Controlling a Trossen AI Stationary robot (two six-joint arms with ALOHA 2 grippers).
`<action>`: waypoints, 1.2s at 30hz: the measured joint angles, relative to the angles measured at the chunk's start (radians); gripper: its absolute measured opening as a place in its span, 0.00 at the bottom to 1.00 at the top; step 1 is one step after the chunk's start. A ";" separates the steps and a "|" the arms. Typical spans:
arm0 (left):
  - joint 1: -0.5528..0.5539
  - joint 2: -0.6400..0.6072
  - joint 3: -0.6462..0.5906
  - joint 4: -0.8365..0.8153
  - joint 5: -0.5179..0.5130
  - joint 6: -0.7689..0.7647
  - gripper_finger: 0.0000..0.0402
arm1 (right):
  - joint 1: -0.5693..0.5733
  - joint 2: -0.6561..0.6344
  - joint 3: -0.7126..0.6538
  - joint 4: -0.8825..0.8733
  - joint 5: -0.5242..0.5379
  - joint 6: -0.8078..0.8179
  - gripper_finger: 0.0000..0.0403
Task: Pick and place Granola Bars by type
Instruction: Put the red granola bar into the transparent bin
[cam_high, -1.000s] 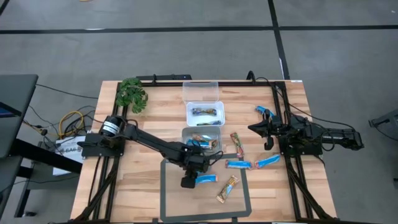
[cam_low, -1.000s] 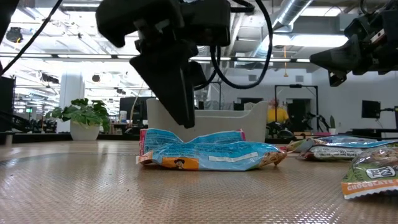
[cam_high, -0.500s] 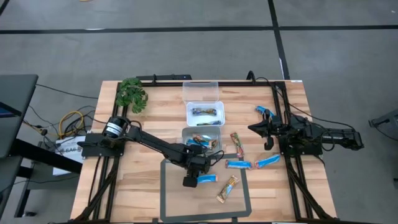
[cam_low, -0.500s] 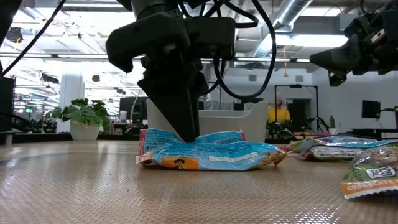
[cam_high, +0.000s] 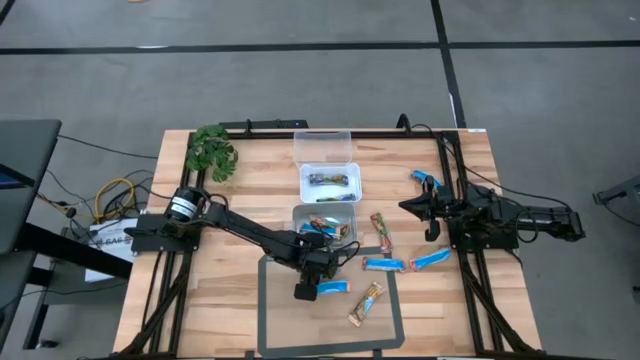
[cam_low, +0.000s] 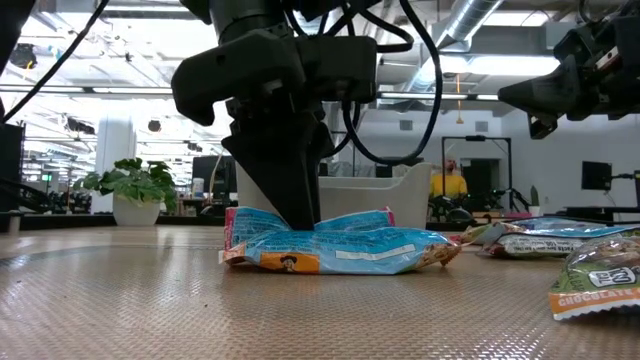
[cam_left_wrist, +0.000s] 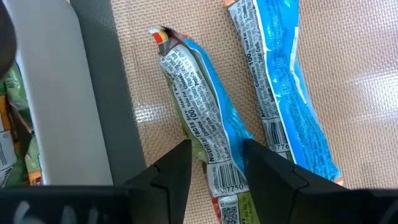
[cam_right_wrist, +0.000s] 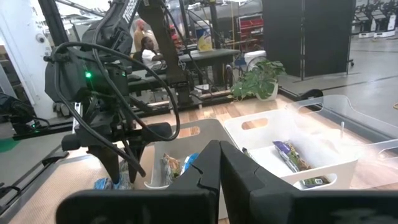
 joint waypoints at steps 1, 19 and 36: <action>0.000 0.000 0.000 0.000 0.000 0.000 0.34 | 0.000 0.000 0.000 0.000 0.000 0.000 0.00; -0.002 0.003 0.000 0.000 0.024 0.000 0.34 | 0.000 0.000 0.000 -0.001 0.000 0.000 0.00; -0.002 0.035 0.049 -0.020 0.009 0.022 0.28 | 0.000 -0.001 0.000 0.000 0.000 0.000 0.00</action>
